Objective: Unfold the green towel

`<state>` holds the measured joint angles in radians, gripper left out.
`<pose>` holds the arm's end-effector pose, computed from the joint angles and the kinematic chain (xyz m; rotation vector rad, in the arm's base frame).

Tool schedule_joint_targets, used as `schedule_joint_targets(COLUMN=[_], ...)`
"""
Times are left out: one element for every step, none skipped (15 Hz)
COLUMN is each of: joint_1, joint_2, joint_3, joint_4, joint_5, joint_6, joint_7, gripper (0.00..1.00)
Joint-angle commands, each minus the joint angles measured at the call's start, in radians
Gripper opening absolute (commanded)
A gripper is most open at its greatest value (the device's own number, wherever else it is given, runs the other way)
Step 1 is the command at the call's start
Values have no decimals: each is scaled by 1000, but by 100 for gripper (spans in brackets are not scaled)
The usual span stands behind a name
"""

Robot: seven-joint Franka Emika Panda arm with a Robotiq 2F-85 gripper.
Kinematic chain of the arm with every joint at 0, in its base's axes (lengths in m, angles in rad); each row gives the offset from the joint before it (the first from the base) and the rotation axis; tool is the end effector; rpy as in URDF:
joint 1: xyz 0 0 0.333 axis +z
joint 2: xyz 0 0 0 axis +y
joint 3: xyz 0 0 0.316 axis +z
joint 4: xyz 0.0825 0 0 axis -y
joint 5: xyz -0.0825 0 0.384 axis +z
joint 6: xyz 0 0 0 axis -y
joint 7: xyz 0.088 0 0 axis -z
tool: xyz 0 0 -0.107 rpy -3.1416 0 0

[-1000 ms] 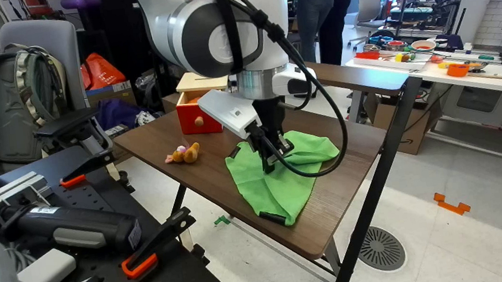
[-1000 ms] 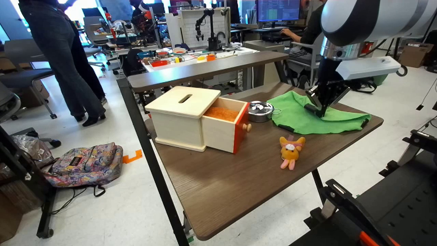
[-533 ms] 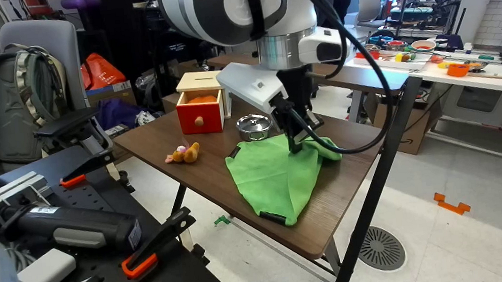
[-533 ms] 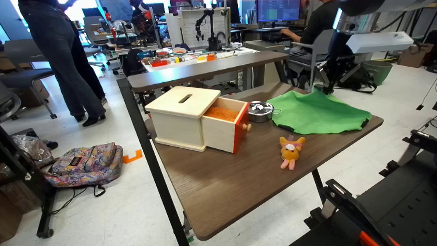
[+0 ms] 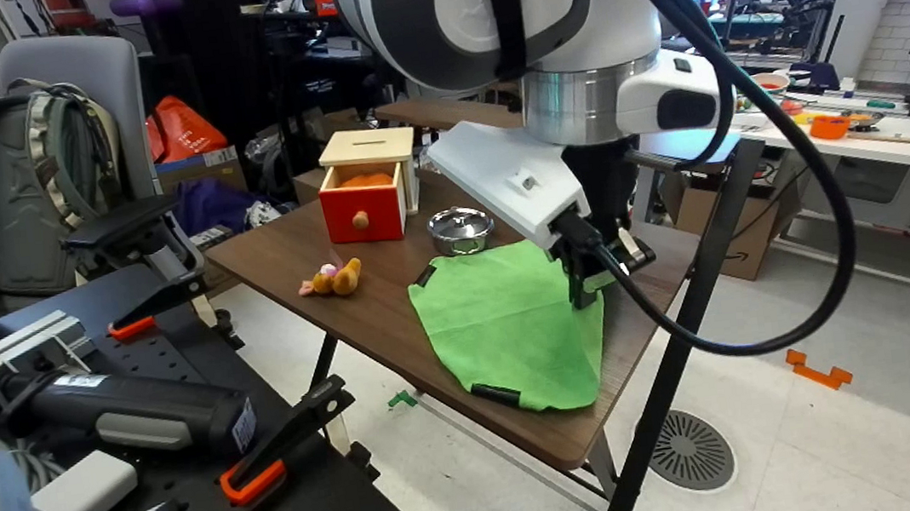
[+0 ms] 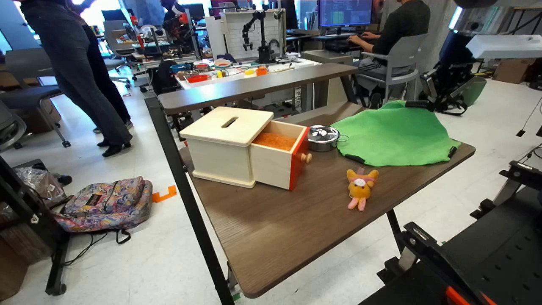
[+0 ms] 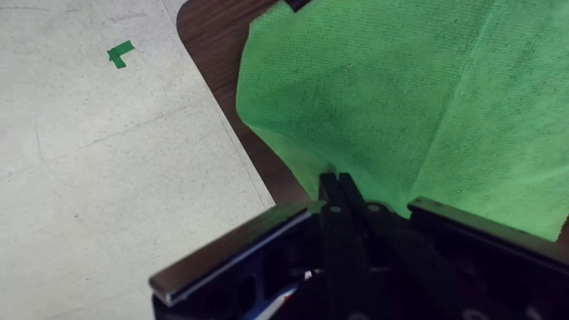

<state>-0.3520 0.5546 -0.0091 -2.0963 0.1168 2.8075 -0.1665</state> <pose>0.5533 -0.2149 0.1663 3.0959 -0.4682 0.2544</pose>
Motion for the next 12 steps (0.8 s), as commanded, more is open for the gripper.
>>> schedule_joint_targets(joint_1=[-67, -75, -81, -87, -88, -91, -93, -92, -92, -89, -86, -84], joint_2=[19, 23, 27, 32, 38, 42, 51, 57, 65, 72, 80, 89], joint_3=[34, 31, 25, 22, 13, 11, 6, 4, 2, -1, -3, -3], joint_4=[-4, 0, 7, 11, 20, 27, 37, 44, 50, 56, 60, 65], joint_5=[45, 43, 39, 37, 30, 28, 26, 24, 22, 19, 17, 15], joint_6=[25, 23, 23, 24, 26, 24, 23, 22, 20, 18, 16, 10], joint_7=[-79, -85, -88, -90, -88, -88, -87, -85, -84, -82, -79, -78], gripper=[0, 0, 0, 0, 0, 0, 0, 0, 0, 0, 1, 27])
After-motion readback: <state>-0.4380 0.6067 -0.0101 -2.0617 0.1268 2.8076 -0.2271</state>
